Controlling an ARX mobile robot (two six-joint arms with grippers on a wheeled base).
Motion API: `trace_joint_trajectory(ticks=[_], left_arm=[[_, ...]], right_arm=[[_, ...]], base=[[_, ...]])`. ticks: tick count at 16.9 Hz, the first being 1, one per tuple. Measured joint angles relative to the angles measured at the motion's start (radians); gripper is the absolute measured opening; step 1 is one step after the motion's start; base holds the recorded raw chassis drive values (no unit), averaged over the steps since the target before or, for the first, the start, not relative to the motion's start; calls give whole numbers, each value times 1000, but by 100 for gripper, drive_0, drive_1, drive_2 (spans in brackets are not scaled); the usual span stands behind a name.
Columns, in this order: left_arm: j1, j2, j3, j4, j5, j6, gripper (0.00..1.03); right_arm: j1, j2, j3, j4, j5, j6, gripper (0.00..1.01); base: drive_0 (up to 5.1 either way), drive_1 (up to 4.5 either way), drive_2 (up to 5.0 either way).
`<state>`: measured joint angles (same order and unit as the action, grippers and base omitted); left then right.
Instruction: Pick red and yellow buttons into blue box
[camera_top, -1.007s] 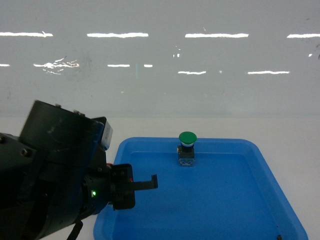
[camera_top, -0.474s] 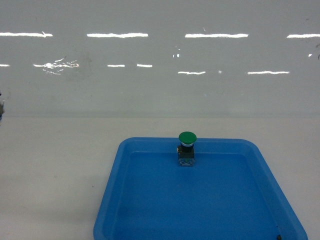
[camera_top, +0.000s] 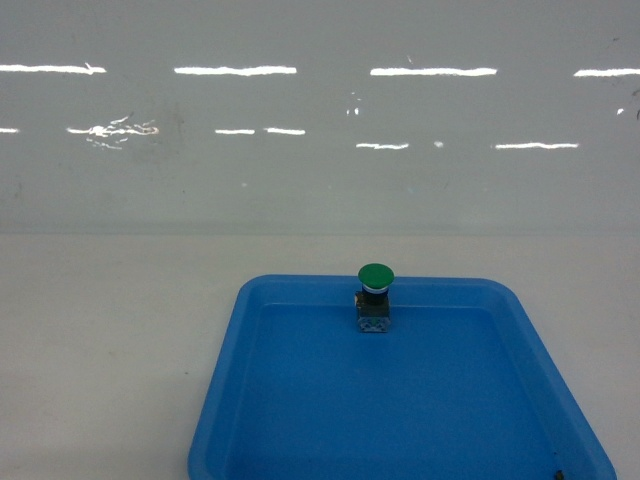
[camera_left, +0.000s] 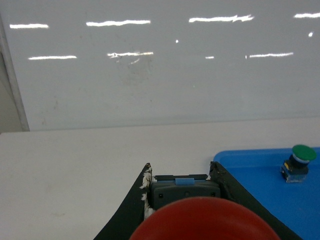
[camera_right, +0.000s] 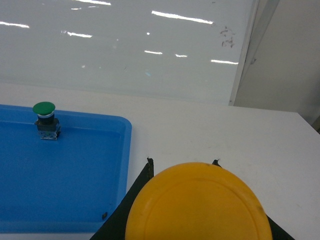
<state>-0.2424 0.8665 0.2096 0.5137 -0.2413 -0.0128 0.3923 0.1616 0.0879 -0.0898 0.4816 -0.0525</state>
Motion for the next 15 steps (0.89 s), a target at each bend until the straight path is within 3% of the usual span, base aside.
trace_joint_trajectory(ticks=[13, 15], left_arm=[[0, 4, 0, 1, 3, 14, 27], [0, 4, 0, -1, 3, 14, 27]], right_arm=[[0, 0, 0, -2, 0, 0, 26], [0, 0, 0, -1, 0, 0, 26]], base=[[0, 0, 0], [9, -421, 440]])
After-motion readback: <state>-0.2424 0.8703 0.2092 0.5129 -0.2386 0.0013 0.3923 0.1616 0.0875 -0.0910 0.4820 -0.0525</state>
